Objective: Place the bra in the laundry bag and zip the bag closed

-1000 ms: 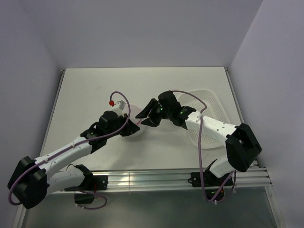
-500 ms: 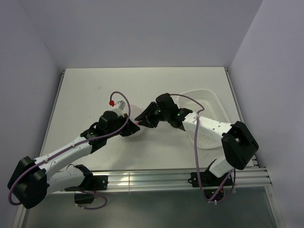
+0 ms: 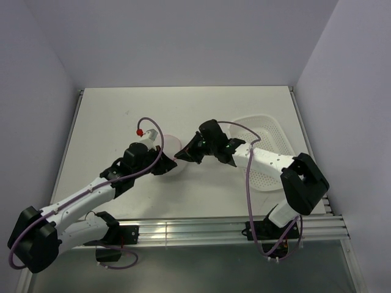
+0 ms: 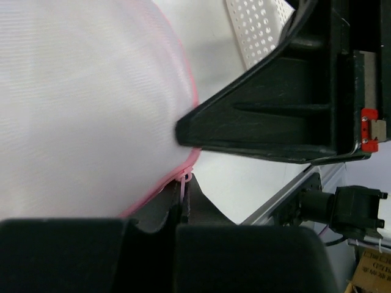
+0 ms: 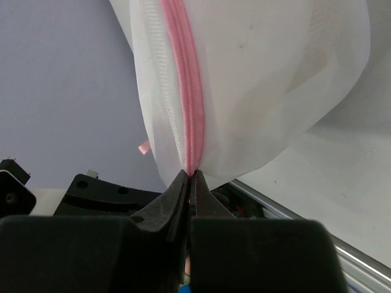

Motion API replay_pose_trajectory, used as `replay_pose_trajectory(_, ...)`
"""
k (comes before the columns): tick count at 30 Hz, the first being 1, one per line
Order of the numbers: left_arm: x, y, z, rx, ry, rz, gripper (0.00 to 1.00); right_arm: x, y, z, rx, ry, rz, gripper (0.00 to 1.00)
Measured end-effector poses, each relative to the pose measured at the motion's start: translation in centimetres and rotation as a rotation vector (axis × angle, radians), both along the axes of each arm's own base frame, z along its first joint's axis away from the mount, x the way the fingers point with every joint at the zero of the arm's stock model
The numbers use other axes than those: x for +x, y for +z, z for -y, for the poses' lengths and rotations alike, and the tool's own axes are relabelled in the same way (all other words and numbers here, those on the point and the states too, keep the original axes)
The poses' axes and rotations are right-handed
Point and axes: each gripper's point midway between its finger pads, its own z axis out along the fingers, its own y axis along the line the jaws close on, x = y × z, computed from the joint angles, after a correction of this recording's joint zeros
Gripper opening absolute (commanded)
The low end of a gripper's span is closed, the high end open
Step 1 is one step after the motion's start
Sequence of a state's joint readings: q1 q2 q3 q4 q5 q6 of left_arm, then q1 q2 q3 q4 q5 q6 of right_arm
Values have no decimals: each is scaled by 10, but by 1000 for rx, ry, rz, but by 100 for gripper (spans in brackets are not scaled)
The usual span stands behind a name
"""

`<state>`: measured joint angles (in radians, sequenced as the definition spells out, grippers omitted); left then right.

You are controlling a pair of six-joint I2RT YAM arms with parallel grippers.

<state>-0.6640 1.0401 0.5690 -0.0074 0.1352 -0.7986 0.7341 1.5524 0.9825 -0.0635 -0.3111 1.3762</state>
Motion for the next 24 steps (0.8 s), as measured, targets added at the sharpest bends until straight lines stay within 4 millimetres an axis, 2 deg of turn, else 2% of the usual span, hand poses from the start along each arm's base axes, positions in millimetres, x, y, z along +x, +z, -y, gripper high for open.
replay_pose_trajectory(5, 2, -4, -21, 0, 56, -5, 0, 14, 2, 13, -16, -16, 16, 0)
replay_pose_trajectory(10, 2, -3, -34, 4, 90, -10, 0, 25, 6, 23, -23, -6, 44, 0)
replay_pose_trajectory(21, 12, -21, -74, 25, 225, -71, 0, 43, 32, 33, -49, 136, 147, 0)
replay_pose_trajectory(24, 15, -18, -78, 3, 245, -71, 0, 44, 34, 33, -69, 194, 162, 0)
